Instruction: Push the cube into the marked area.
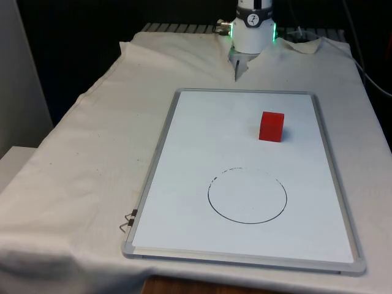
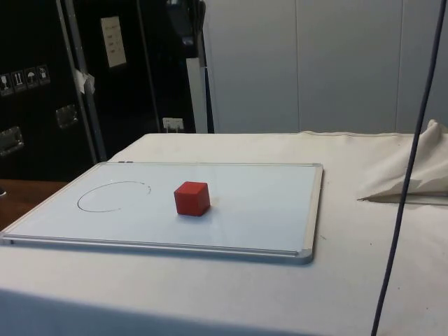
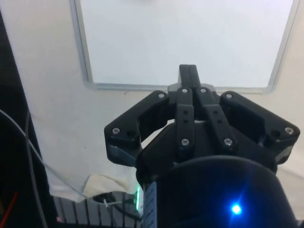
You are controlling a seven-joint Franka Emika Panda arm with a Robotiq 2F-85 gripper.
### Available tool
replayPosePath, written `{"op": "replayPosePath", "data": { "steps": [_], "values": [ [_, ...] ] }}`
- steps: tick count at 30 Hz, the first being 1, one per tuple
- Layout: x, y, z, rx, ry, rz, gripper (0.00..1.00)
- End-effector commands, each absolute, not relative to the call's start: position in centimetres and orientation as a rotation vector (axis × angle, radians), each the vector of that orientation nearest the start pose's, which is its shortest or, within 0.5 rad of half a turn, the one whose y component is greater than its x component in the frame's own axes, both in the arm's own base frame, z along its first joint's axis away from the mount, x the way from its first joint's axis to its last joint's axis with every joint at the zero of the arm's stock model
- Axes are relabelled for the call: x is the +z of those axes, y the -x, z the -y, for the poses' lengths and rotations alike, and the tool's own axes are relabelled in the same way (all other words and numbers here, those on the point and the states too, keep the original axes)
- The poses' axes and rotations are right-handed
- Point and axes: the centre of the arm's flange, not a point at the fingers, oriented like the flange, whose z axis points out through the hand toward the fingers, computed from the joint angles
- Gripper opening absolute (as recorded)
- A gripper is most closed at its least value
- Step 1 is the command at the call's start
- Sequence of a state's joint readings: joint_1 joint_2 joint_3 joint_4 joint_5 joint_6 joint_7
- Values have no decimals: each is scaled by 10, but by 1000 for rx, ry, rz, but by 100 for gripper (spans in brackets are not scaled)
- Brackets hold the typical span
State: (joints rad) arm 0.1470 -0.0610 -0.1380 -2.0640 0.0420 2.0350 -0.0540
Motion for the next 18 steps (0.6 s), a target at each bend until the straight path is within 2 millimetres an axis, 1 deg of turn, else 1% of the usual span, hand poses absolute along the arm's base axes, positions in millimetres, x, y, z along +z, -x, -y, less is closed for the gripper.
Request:
{"op": "replayPosePath", "data": {
  "steps": [1,3,4,5,11,13,14,18],
  "values": [
    [460,-532,-8,-82,3094,68,0],
    [450,-524,-11,-91,3092,71,0],
    [450,-526,-9,-66,3092,75,0],
    [447,-520,-12,-92,3092,72,0],
    [425,-503,-22,-105,3089,78,0],
    [415,-500,-28,-110,3088,72,0],
    [415,-498,-26,-101,3090,78,0],
    [401,-499,-36,-105,3091,56,0]
  ]
}}
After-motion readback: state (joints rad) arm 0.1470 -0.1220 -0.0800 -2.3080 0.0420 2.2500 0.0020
